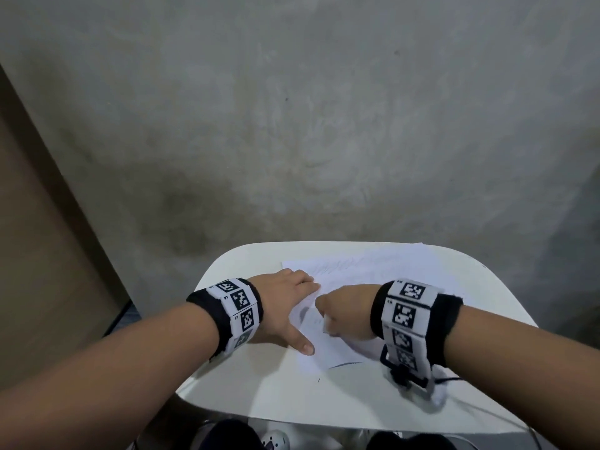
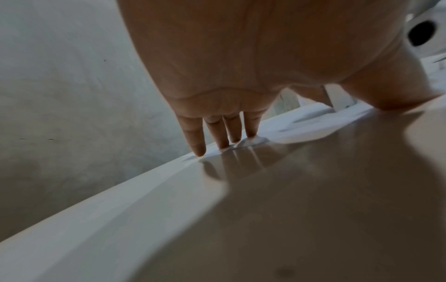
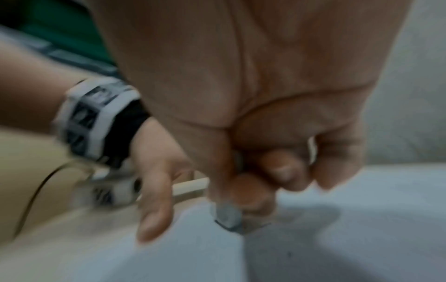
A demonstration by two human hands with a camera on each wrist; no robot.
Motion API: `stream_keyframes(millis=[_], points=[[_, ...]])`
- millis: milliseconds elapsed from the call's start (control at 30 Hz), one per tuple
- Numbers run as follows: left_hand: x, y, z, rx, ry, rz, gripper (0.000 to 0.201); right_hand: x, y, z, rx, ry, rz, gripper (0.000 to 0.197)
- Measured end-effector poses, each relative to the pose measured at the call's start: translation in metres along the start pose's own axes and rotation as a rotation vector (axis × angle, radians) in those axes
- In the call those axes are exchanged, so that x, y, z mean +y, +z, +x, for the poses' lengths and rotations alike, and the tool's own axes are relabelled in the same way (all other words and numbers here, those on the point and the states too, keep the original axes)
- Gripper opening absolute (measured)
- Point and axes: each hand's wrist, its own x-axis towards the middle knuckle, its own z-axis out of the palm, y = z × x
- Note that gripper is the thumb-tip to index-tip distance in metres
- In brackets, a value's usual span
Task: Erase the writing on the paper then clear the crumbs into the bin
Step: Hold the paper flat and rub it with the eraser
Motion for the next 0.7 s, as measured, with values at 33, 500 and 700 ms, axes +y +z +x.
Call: stream_keyframes(millis=[33,500,700], points=[[0.0,-0.001,0.0,-0.006,0.002,0.003,0.118,0.005,-0.001,0.003,0.002,0.008,0.031,0.031],[0.0,0.001,-0.002,0.028,0.012,-0.006,0.115,0.002,-0.003,0.005,0.027,-0.008,0.017,0.029],[0.001,-0.002,-0.002,-0.004,0.008,-0.002,0.115,0.008,-0.008,0.01,0.083,0.073,-0.043,0.03]])
